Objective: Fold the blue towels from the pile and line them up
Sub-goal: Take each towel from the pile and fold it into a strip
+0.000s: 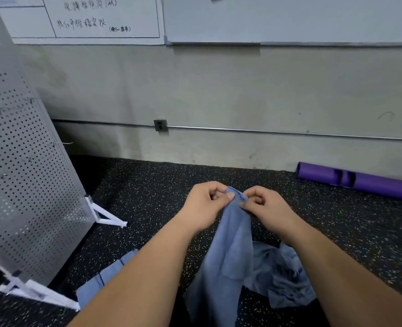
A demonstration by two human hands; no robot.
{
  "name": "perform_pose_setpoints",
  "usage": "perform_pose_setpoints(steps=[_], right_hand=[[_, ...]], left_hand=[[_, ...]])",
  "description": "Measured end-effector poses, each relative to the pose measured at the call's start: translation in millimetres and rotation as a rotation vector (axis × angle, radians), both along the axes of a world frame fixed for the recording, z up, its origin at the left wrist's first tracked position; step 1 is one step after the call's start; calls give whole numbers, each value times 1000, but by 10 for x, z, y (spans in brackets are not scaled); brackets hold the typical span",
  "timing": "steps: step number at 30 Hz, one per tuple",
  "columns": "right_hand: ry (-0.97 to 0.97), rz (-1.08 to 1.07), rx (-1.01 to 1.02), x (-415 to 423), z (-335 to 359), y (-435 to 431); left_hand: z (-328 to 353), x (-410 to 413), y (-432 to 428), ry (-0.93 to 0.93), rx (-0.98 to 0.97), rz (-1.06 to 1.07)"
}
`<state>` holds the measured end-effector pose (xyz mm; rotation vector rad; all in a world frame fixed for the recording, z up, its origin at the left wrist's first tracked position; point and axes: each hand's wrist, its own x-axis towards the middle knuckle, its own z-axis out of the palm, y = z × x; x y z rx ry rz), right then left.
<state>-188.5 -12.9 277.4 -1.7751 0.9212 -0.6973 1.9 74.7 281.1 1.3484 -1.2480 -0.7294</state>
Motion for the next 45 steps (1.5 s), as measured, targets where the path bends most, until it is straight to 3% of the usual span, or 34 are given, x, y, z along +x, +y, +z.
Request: perform_pose_setpoints(steps=[7,12,15,19,23,26,38,42,45], right_hand=[[287,-121,-196,29,-115,-292],[405,-29,-190,28,-193,-448],[285,-22,-99,36,-192,-506],[8,-72,27,63,-88,-529],[-90,-91,73,140,-63,-520],[-161,-105,94,211,-59,-537],[-321,-211,198,364,-187,-656],[-275,-134,258,370,-170,-622],[-132,32,288,380,-165,-544]], left_hand=[[-5,104,-202,48,-16,55],[1,217,-341,131,-15,148],[-31,332,-423,154,-14,271],[-161,535,-511,-136,64,402],[-253,567,-541,-399,116,227],[-191,425,-527,-487,65,55],[-193,196,-551,-364,152,20],[-127,198,-547,-203,92,109],[-78,234,-552,-122,66,197]])
